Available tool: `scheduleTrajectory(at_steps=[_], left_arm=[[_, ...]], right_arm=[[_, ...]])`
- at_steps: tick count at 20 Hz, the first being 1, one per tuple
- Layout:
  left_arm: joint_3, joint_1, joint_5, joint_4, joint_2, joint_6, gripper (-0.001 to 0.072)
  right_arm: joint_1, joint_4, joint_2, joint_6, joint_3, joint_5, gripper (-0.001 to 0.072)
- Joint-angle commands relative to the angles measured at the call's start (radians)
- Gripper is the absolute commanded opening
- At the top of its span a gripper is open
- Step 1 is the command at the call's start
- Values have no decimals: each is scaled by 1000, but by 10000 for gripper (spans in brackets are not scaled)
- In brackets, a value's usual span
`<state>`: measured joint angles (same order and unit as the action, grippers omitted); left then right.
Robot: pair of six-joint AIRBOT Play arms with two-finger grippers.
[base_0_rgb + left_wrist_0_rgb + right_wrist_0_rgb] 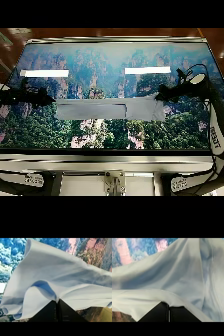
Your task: Fold the shirts.
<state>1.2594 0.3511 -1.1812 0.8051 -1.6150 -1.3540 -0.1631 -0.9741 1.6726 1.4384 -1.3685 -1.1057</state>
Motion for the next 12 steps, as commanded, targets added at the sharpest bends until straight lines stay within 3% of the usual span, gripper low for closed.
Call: scheduleTrajectory(at_steps=[1, 2, 3, 4, 6, 9, 10, 12], left_arm=[[57, -41, -6, 2, -114, -47, 126], [58, -46, -16, 2, -133, -47, 350], [58, -45, -31, 3, -143, -47, 565], [58, -36, -42, 8, -143, -47, 596], [72, 1, -82, 9, -132, -46, 594], [115, 53, -191, 9, -101, -46, 592], [119, 56, -215, 9, -84, -43, 593], [119, 47, -242, 9, -47, -30, 592]], right_arm=[[12, 29, 123, 18, -62, 31, 102], [12, 30, 132, 5, -62, 33, 296], [10, 31, 130, -43, -62, 33, 537], [-1, 26, 116, -104, -71, 17, 625], [-34, -56, 68, -191, -97, -29, 624], [-90, -306, 3, -89, -98, -98, 626], [-108, -289, 17, -69, -93, -134, 696], [-128, -145, 74, -114, -72, -197, 697]])
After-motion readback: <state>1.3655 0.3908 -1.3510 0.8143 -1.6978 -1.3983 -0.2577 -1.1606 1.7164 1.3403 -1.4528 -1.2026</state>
